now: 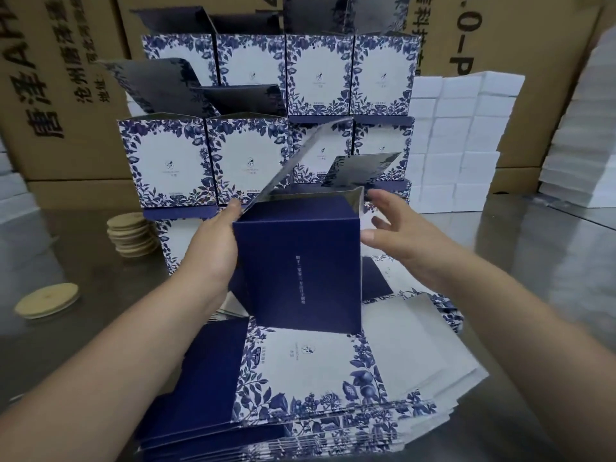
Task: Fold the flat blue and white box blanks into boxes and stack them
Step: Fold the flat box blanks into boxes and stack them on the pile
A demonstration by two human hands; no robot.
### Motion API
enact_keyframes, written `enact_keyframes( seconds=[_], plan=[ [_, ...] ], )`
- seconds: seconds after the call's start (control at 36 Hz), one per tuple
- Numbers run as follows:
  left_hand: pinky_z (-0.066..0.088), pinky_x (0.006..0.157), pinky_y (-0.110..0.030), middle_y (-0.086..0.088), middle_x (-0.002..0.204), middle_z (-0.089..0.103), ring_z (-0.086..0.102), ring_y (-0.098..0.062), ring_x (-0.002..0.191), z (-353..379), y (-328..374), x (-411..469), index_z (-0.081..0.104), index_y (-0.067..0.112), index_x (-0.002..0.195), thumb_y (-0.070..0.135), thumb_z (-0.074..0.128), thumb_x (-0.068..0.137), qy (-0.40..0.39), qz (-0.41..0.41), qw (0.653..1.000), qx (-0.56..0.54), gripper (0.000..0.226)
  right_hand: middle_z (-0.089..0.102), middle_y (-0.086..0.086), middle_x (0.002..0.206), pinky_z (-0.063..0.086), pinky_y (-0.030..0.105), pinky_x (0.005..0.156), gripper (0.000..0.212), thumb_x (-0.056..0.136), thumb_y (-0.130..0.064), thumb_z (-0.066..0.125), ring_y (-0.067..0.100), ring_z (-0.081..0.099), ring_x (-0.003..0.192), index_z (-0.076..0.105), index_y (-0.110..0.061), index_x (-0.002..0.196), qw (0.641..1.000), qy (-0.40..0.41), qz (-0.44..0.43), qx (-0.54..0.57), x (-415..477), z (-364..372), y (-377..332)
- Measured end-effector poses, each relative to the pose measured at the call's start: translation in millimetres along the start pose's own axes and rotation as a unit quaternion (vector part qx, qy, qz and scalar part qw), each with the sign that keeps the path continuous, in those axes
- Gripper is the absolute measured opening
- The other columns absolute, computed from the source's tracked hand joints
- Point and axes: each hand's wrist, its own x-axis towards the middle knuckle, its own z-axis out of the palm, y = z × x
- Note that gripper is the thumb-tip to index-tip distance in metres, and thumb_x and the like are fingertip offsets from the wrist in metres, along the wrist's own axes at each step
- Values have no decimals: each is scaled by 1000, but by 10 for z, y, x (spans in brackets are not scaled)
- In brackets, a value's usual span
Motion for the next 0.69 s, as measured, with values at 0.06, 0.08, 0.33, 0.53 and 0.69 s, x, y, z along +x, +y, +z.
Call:
enact_keyframes(
  seconds=[0.06,0.08,0.33,0.53,0.69],
  plan=[
    [42,51,-21,13,51,64,59,-3,44,-2,-16,3,62,22,74,38,47,96,-5,-33,999,-42,31,25,-7,154,26,41,115,149,20,-69,83,12,27,140,20,-28,148,999,-45,11,4,8,1,0],
    [44,54,-23,12,55,66,61,-5,49,-4,-29,9,64,21,75,42,50,94,-2,-45,998,-50,32,24,-3,156,27,43,115,154,21,-72,82,14,28,141,13,-27,151,998,-58,11,-2,10,12,-10],
    [47,91,-51,-2,81,58,59,-30,89,-24,-114,11,51,20,71,48,32,97,124,-4,989,84,42,24,-31,140,31,27,103,112,46,-64,72,-3,31,132,7,-58,137,990,-27,-33,-132,-2,97,9],
    [41,39,-14,10,45,61,54,-1,36,63,-121,-40,56,20,66,40,29,102,65,-11,997,-25,50,30,-18,145,39,10,73,90,57,-52,72,4,46,115,27,-49,135,982,-5,-49,-183,-21,36,-31],
    [48,50,-11,15,71,71,66,4,64,47,-169,-90,63,23,85,46,24,100,-81,-12,995,-64,48,18,-16,155,22,29,111,54,46,-64,68,2,23,139,47,-68,96,986,-7,-71,-150,-39,-25,-65]
  ],
)
